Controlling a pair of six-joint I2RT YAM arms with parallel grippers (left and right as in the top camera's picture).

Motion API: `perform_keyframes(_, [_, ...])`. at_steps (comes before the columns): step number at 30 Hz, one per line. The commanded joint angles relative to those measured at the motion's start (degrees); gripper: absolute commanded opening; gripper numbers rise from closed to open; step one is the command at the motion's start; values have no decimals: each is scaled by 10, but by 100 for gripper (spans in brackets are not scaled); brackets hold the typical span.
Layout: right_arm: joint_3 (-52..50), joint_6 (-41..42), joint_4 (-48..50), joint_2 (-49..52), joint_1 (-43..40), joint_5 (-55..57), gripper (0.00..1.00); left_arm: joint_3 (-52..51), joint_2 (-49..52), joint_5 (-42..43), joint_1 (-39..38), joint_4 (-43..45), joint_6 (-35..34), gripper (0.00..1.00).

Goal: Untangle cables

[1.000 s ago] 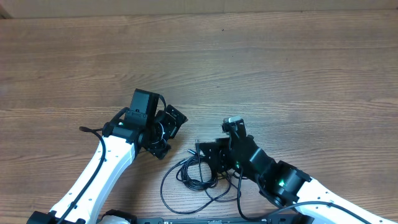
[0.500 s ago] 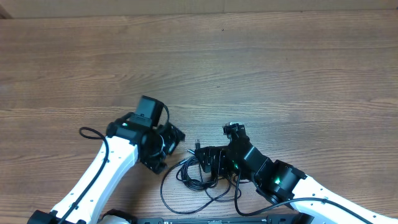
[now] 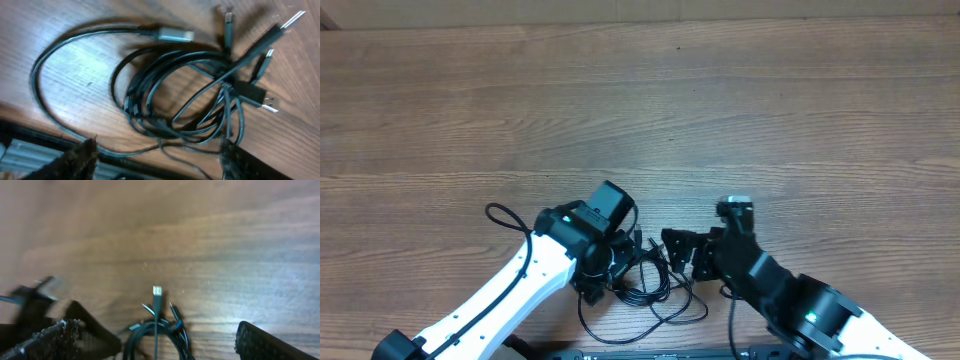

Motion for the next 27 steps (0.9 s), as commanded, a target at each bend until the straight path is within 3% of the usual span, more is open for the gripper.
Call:
perform_keyframes(1, [-3, 1, -3, -43, -2, 24, 100, -2, 27, -83, -25, 17, -39, 66])
perform_keyframes(10, [-3, 1, -39, -68, -2, 24, 100, -3, 157, -79, -35, 28, -32, 64])
perform_keyframes(12, [-3, 1, -43, -68, -2, 24, 100, -2, 173, -69, -33, 34, -26, 51])
perform_keyframes(15, [-3, 1, -41, -68, -2, 24, 100, -2, 180, -61, -27, 54, 7, 10])
perform_keyframes(16, [-3, 1, -41, -68, -2, 24, 100, -2, 179, -63, -25, 61, 22, 4])
perform_keyframes(20, [-3, 21, -41, -67, -2, 19, 100, 20, 170, -115, 25, 62, 78, 4])
perform_keyframes(27, [-3, 33, -31, -66, -2, -25, 100, 130, 141, -100, 151, -35, 132, 4])
